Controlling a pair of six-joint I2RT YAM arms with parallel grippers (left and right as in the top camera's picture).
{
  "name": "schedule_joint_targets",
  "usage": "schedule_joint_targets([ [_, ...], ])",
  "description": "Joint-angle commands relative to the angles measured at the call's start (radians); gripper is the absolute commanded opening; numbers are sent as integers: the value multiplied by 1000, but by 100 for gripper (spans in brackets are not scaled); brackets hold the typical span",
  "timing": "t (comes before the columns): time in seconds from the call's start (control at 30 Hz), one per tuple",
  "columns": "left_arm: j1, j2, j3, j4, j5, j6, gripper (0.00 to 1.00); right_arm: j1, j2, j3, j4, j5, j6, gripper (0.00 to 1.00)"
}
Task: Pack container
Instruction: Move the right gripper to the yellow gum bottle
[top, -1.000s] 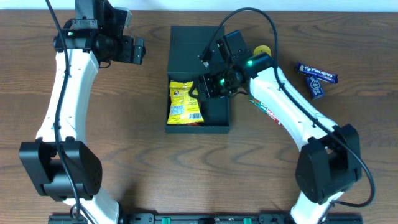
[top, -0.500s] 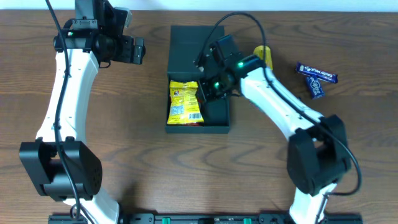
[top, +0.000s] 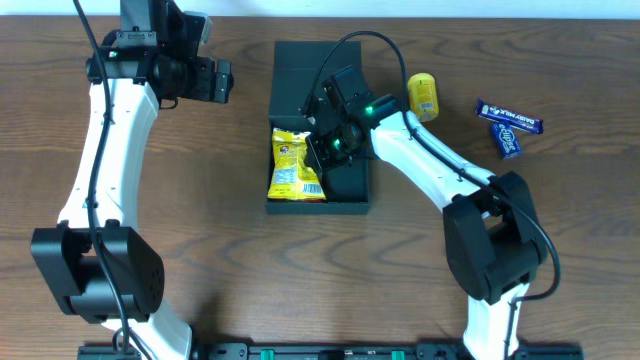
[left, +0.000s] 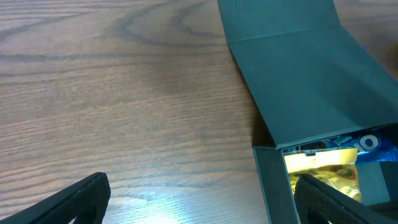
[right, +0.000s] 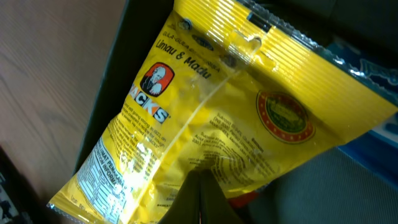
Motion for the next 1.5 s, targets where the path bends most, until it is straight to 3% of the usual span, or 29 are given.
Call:
schedule_joint_targets([
  [0.0, 4, -26, 25, -3, -3, 9, 95, 14, 15, -7, 8, -24, -22, 1],
  [0.17, 4, -26, 25, -4, -3, 5, 95, -9, -9, 61, -13, -110, -22, 1],
  [0.4, 4, -26, 25, -16, -3, 5, 95, -80, -172, 129, -15, -24, -55, 2],
  [0.5, 4, -26, 25, -19, -3, 5, 95, -129, -212, 129, -33, 89, -56, 13],
  [0.63, 4, -26, 25, -19, -3, 5, 95, -204, -218, 129, -82, 168, -56, 15],
  [0.73, 4, -26, 25, -19, -3, 5, 95, -262, -217, 128, -124, 237, -56, 24],
  [0.83, 4, -26, 25, -19, -3, 5, 95, -309, -217, 128, -138, 308, -60, 27],
  [0.93, 4, -26, 25, -19, -3, 5, 95, -339, -213, 127, -130, 387, -82, 40],
  [1.0, 4, -26, 25, -19, -3, 5, 96, -347, -204, 127, -115, 436, -82, 66],
  [1.1, 4, -26, 25, -19, -3, 0, 96, -354, -181, 127, -89, 505, -84, 94],
  [1.13, 4, -26, 25, -19, -3, -5, 95, -354, -165, 127, -76, 521, -92, 98],
  [1.47, 4, -26, 25, -24, -3, -7, 95, -413, 8, 127, 51, 527, -89, 99],
])
